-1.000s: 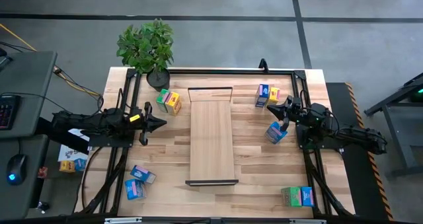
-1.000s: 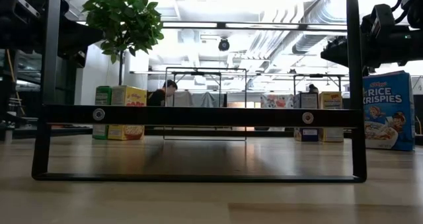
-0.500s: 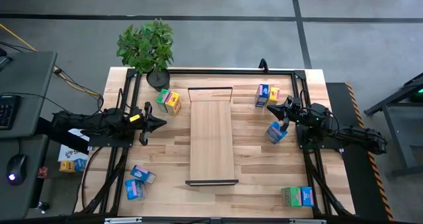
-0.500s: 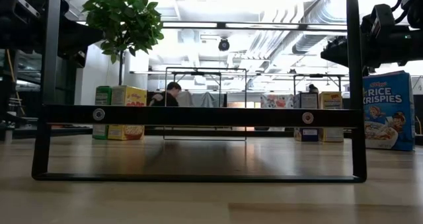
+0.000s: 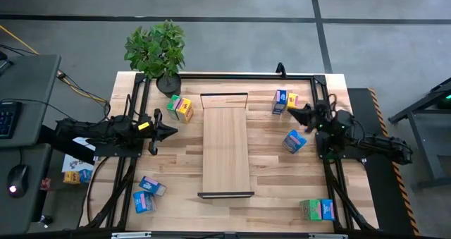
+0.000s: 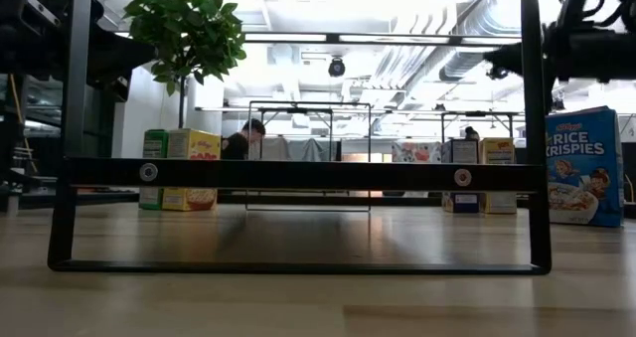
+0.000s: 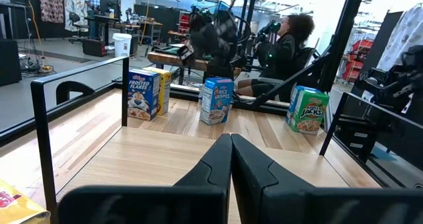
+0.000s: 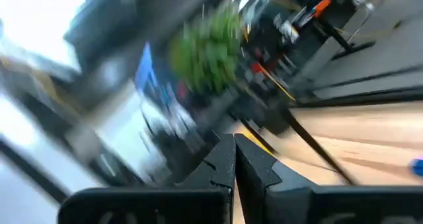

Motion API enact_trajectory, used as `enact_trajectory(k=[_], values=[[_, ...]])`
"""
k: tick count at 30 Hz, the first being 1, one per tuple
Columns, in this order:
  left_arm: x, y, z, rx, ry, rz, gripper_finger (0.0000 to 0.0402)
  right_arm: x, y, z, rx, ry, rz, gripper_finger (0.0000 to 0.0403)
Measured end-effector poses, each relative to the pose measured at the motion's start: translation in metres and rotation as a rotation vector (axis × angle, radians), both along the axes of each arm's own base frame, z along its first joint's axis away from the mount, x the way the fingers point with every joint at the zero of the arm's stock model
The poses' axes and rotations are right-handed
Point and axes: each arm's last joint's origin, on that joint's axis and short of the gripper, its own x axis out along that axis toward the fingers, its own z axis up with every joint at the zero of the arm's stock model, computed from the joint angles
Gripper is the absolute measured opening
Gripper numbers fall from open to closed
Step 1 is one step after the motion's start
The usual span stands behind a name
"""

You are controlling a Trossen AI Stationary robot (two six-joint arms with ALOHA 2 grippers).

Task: Stack cereal on shelf
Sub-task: Put the top right light blue cereal box on the shelf

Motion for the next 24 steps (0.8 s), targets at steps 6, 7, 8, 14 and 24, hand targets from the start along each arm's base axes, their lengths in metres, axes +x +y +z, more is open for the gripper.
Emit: enact_trajectory(k=[6, 7, 8, 14, 24], values=[[0.0, 0.0, 0.0, 0.0, 0.0, 0.0, 0.0, -0.008, -0.006, 0.013, 0.31, -0.336, -0.166, 0.0], [0.0, 0.0, 0.0, 0.0, 0.0, 0.0, 0.0, -0.01, -0.007, 0.017, 0.344, -0.404, -0.168, 0.0], [0.0, 0.0, 0.0, 0.0, 0.0, 0.0, 0.0, -0.012, -0.006, 0.023, 0.356, -0.442, -0.153, 0.0001], [0.0, 0.0, 0.0, 0.0, -0.001, 0.0, 0.0, -0.018, 0.0, 0.088, 0.228, -0.271, -0.04, 0.0036], [0.0, 0.0, 0.0, 0.0, 0.0, 0.0, 0.0, -0.012, 0.012, 0.166, 0.311, 0.869, 0.305, 0.0196]])
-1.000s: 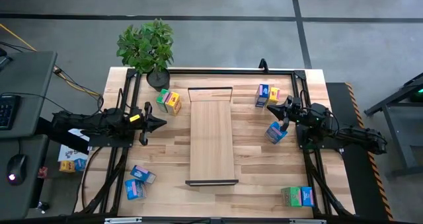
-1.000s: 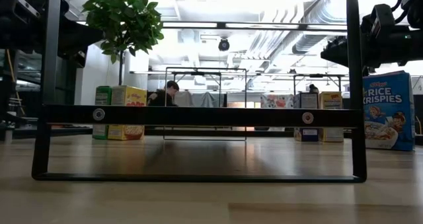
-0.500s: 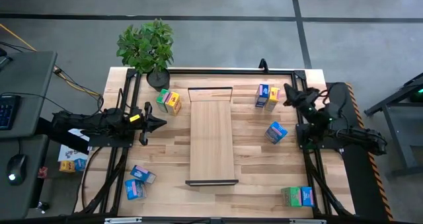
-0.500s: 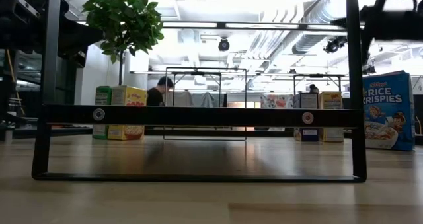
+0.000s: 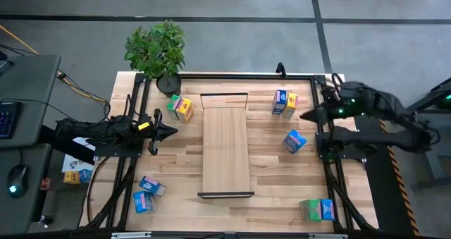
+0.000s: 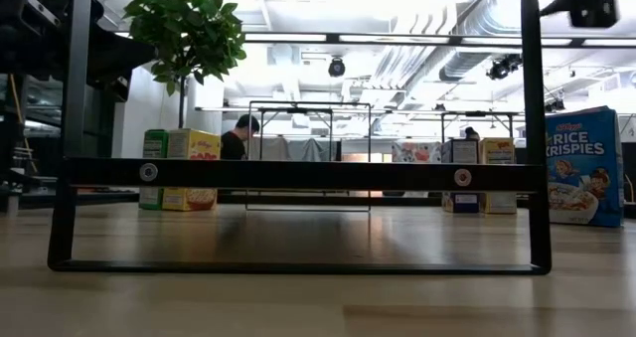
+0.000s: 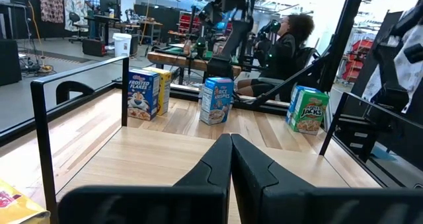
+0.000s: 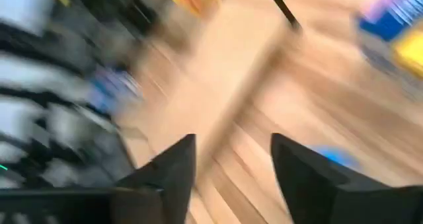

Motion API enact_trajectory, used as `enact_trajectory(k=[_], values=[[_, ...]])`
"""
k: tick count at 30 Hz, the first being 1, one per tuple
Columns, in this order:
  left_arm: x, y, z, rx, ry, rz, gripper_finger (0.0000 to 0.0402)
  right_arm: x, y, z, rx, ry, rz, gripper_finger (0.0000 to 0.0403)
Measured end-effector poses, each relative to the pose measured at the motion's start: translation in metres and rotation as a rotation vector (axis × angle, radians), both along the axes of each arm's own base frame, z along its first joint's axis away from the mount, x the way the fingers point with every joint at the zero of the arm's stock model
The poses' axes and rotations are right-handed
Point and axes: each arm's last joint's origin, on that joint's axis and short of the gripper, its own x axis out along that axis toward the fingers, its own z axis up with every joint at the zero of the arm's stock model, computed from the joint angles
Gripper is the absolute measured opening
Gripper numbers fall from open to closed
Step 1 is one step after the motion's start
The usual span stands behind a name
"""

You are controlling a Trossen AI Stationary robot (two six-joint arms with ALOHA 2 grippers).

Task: Stack cereal on shelf
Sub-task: Put the top right light blue cereal box on the shelf

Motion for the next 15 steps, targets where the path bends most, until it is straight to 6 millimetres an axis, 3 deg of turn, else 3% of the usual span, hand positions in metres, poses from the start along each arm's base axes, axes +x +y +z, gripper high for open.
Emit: enact_trajectory(k=[3, 7, 15], values=[[0.0, 0.0, 0.0, 0.0, 0.0, 0.0, 0.0, 0.006, -0.001, 0.006, 0.028, 0.235, 0.022, 0.0232], [0.0, 0.0, 0.0, 0.0, 0.0, 0.0, 0.0, 0.022, -0.003, 0.001, 0.01, 0.415, -0.024, 0.0259], [0.0, 0.0, 0.0, 0.0, 0.0, 0.0, 0.0, 0.055, 0.007, -0.036, -0.033, 0.62, -0.003, 0.0266]])
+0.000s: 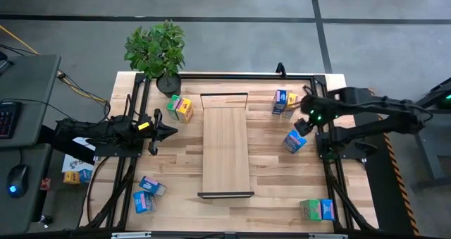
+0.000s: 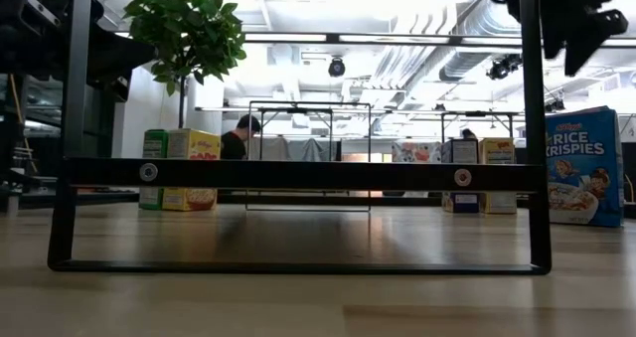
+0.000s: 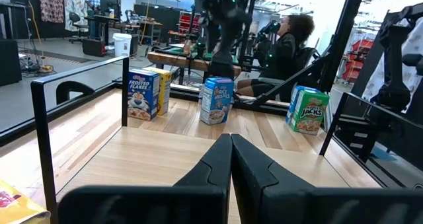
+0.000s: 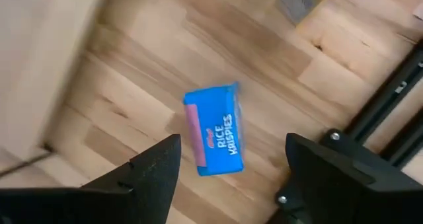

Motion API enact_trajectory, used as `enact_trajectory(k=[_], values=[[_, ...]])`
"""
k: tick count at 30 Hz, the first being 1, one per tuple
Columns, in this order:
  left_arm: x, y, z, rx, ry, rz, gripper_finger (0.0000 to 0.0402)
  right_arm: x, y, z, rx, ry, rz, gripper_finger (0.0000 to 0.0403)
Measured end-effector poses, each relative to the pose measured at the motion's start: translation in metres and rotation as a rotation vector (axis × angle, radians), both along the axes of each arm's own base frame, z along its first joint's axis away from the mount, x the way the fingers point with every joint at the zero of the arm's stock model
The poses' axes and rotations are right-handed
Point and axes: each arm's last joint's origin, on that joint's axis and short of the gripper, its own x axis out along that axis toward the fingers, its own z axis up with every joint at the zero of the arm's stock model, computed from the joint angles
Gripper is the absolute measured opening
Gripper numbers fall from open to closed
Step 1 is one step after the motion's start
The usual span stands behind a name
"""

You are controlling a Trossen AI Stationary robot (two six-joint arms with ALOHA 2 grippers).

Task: Stack cereal on shelf
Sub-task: Put the top right light blue cereal box on the shelf

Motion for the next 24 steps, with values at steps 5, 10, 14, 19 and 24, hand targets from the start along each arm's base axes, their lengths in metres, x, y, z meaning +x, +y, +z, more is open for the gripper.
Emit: enact_trajectory(k=[5, 10, 14, 19, 24], values=[[0.0, 0.0, 0.0, 0.0, 0.0, 0.0, 0.0, 0.014, 0.013, -0.028, 0.009, 0.026, 0.038, 0.0266], [0.0, 0.0, 0.0, 0.0, 0.0, 0.0, 0.0, 0.022, 0.021, -0.05, -0.016, 0.067, 0.057, 0.0266], [0.0, 0.0, 0.0, 0.0, 0.0, 0.0, 0.0, 0.026, 0.023, -0.065, -0.051, 0.13, 0.05, 0.0266], [0.0, 0.0, 0.0, 0.0, 0.0, 0.0, 0.0, 0.037, 0.029, -0.075, -0.05, 0.142, 0.103, 0.0266], [0.0, 0.0, 0.0, 0.0, 0.0, 0.0, 0.0, 0.042, 0.031, -0.085, -0.058, 0.204, 0.12, 0.0266]])
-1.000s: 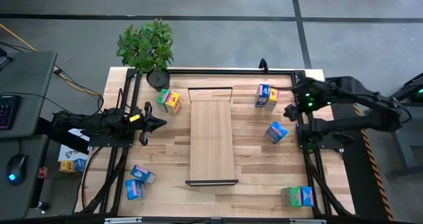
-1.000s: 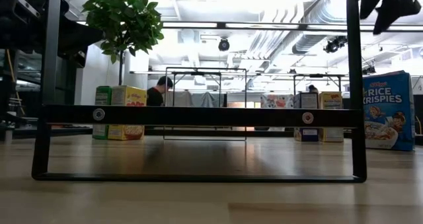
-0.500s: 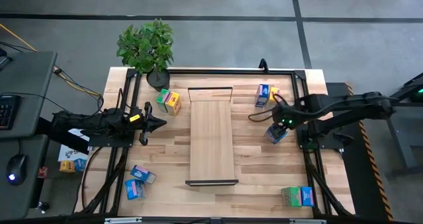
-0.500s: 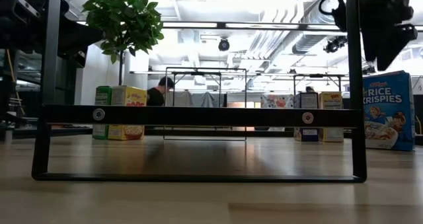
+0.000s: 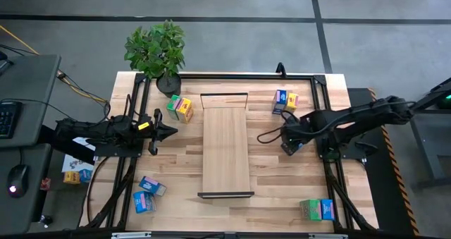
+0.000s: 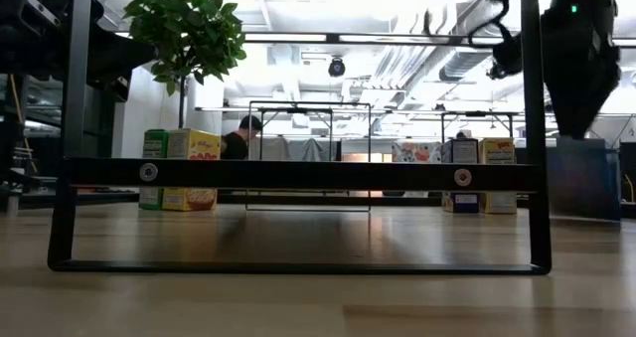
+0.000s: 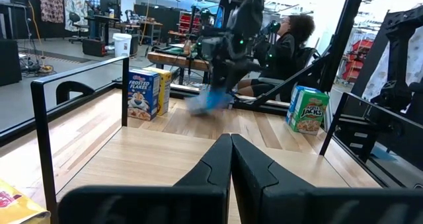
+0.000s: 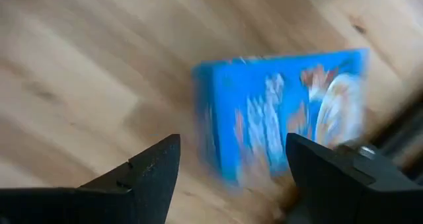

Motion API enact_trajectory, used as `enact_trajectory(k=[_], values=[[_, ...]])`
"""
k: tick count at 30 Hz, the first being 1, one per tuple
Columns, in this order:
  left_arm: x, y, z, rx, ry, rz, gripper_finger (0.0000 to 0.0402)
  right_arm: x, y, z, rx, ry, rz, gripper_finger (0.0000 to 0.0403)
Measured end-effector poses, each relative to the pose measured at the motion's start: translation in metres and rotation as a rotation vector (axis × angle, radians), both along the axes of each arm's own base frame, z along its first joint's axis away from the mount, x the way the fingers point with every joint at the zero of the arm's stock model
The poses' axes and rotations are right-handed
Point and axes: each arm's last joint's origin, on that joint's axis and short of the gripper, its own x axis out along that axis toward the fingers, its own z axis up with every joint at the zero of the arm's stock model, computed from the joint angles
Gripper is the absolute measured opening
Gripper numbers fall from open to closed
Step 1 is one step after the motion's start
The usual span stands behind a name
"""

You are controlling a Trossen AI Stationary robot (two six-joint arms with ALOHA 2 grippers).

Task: Stack cereal on shelf
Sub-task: Put the top right light blue cereal box on the shelf

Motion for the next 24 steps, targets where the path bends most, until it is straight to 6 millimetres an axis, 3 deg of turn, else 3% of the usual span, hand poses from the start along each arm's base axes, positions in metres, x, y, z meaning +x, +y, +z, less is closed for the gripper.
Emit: enact_trajectory(k=[11, 16, 20, 24], values=[[0.0, 0.0, 0.0, 0.0, 0.0, 0.0, 0.0, -0.004, -0.004, -0.001, -0.037, 0.075, 0.002, 0.0266], [0.0, 0.0, 0.0, 0.0, 0.0, 0.0, 0.0, -0.01, -0.022, 0.001, -0.07, 0.123, -0.142, 0.0257], [0.0, 0.0, 0.0, 0.0, 0.0, 0.0, 0.0, -0.009, -0.041, 0.0, -0.133, 0.123, -0.21, 0.0205], [0.0, 0.0, 0.0, 0.0, 0.0, 0.0, 0.0, -0.006, -0.056, -0.006, -0.147, 0.176, -0.235, 0.0092]])
